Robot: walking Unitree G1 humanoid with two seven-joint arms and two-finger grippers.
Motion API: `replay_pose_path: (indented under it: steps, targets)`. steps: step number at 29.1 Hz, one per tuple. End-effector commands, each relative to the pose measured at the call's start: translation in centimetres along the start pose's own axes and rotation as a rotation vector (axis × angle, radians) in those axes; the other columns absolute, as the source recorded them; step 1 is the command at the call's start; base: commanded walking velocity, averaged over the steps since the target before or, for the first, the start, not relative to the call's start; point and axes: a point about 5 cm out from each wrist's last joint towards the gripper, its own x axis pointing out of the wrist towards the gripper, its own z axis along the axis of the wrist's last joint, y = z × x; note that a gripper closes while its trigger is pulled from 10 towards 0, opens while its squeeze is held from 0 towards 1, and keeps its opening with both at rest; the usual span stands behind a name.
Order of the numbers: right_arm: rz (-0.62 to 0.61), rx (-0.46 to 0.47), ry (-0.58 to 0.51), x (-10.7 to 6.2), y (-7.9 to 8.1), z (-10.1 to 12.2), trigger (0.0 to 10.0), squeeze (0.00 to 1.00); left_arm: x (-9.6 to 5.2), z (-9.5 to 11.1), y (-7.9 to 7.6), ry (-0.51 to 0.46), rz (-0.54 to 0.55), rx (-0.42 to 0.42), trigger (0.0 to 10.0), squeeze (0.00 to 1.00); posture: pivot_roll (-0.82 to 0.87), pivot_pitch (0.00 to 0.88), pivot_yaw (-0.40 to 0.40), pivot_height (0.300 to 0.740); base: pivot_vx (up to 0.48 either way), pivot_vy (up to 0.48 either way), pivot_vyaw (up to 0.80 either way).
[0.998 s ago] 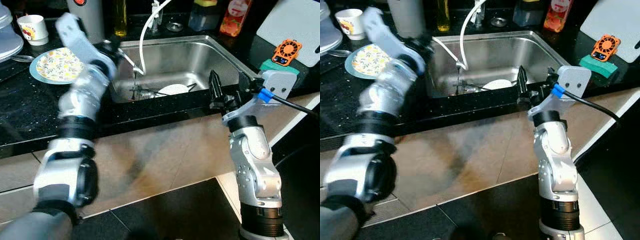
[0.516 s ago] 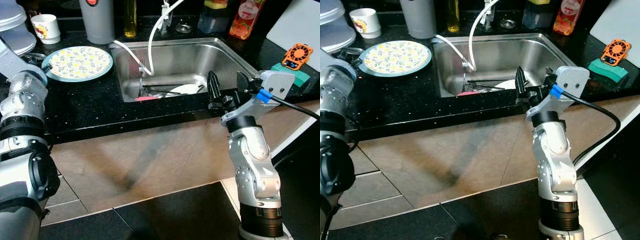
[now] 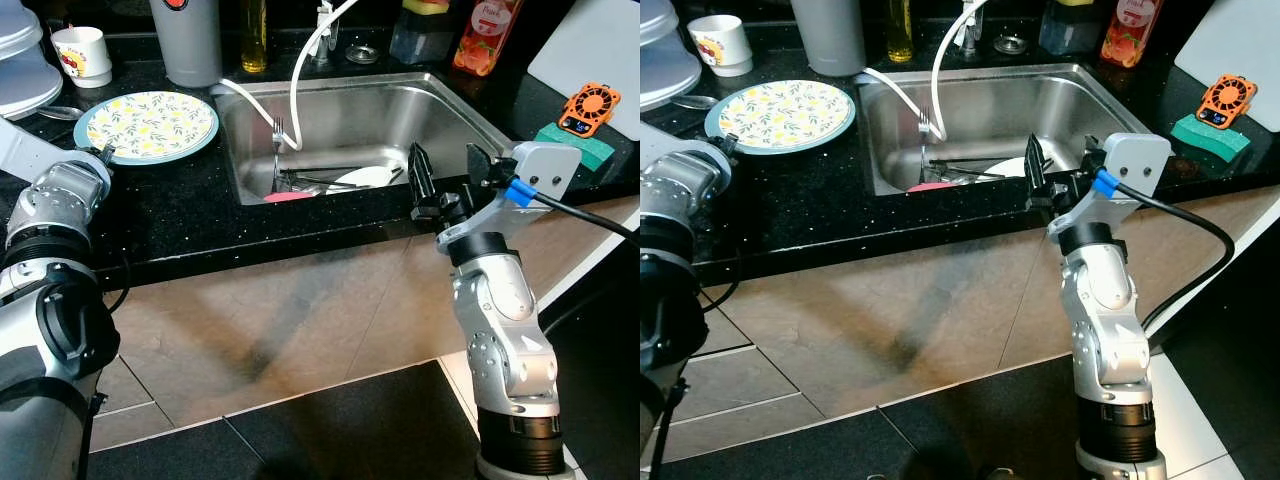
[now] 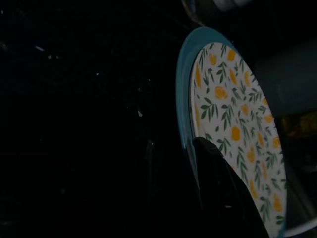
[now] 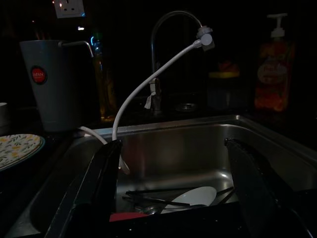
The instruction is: Kitchen organization
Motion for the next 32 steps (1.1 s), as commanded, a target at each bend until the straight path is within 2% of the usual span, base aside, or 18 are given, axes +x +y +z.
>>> replay_pose_path:
  steps: [1,2,4,9,16,17,18,19,20,21,22,25,26,27,28,32]
  targets:
    - [-0.002,-0.008,0.000,-0.2,-0.3,0.2,10.0,0.00,0.2,-1.7,1.0,0.071,0.031,-0.036,8.4,0.00,0.06,0.127,-0.023,0.740,0.000,0.000,0.00]
    - [-0.002,-0.007,0.000,-0.2,-0.3,0.2,10.0,0.00,0.3,-1.8,1.1,0.078,0.030,-0.052,4.2,0.00,0.06,0.127,-0.023,0.740,0.000,0.000,0.00]
    - [-0.002,-0.007,-0.002,-0.2,-0.3,0.2,10.0,0.00,0.3,-2.0,1.3,0.083,0.035,-0.073,0.0,0.00,0.06,0.127,-0.023,0.740,0.000,0.000,0.00]
    - [-0.004,-0.007,-0.005,0.0,-0.3,0.3,10.0,0.00,0.3,-1.9,1.6,0.083,0.029,-0.116,0.0,0.00,0.06,0.118,-0.025,0.740,0.000,0.000,0.00]
    - [-0.003,-0.007,-0.009,0.2,-0.4,0.3,10.0,0.00,0.3,-0.7,1.9,0.046,0.001,-0.146,0.0,0.00,0.06,0.115,-0.030,0.740,0.000,0.000,0.00]
    - [-0.003,-0.007,-0.010,0.2,-0.4,0.3,10.0,0.00,0.3,-0.3,1.5,0.027,-0.030,-0.149,0.0,0.00,0.06,0.114,-0.029,0.740,0.000,0.000,0.00]
    - [-0.004,-0.007,-0.011,0.2,-0.4,0.4,10.0,0.00,0.1,0.7,0.0,-0.023,-0.147,-0.156,0.0,0.00,0.07,0.115,-0.029,0.740,0.000,0.000,0.00]
    - [-0.004,-0.007,-0.011,0.2,-0.4,0.4,10.0,0.00,0.1,0.7,0.0,-0.023,-0.147,-0.156,0.0,0.00,0.07,0.115,-0.029,0.740,0.000,0.000,0.00]
    - [-0.004,-0.007,-0.012,0.2,-0.5,0.4,10.0,0.00,0.0,1.1,-0.6,-0.040,-0.198,-0.158,0.0,0.00,0.07,0.115,-0.028,0.740,0.000,0.000,0.00]
    - [-0.005,-0.007,-0.013,0.3,-0.5,0.4,10.0,0.00,-0.4,1.5,-1.8,-0.042,-0.292,-0.156,8.4,0.00,0.07,0.116,-0.029,0.740,0.000,0.000,0.00]
    - [-0.006,-0.007,-0.014,0.3,-0.5,0.4,10.0,0.00,-0.7,1.7,-2.8,-0.036,-0.372,-0.156,10.0,0.00,0.07,0.116,-0.029,0.740,0.000,0.000,0.00]
    - [-0.006,-0.007,-0.015,0.3,-0.5,0.4,10.0,0.00,-1.0,1.8,-3.3,-0.031,-0.420,-0.155,10.0,0.00,0.07,0.116,-0.029,0.740,0.000,0.000,0.00]
    - [-0.006,-0.006,-0.017,0.3,-0.5,0.5,10.0,0.00,-1.3,1.8,-3.9,-0.020,-0.478,-0.149,10.0,0.00,0.07,0.116,-0.031,0.740,0.000,0.000,0.00]
    - [-0.017,0.059,-0.028,0.6,-0.7,0.9,10.0,0.00,-2.5,1.2,-4.5,0.033,-0.612,-0.110,10.0,0.00,0.08,0.117,-0.037,0.740,0.000,0.000,0.00]
    - [-0.022,0.099,-0.031,0.8,-0.8,1.0,10.0,0.00,-3.0,0.8,-4.6,0.059,-0.660,-0.095,10.0,0.00,0.08,0.117,-0.037,0.740,0.000,0.000,0.00]
    - [-0.041,0.254,-0.036,1.3,-1.1,1.4,10.0,0.00,-4.2,-0.9,-4.3,0.149,-0.737,-0.092,10.0,0.00,0.08,0.120,-0.041,0.740,0.000,0.000,0.00]
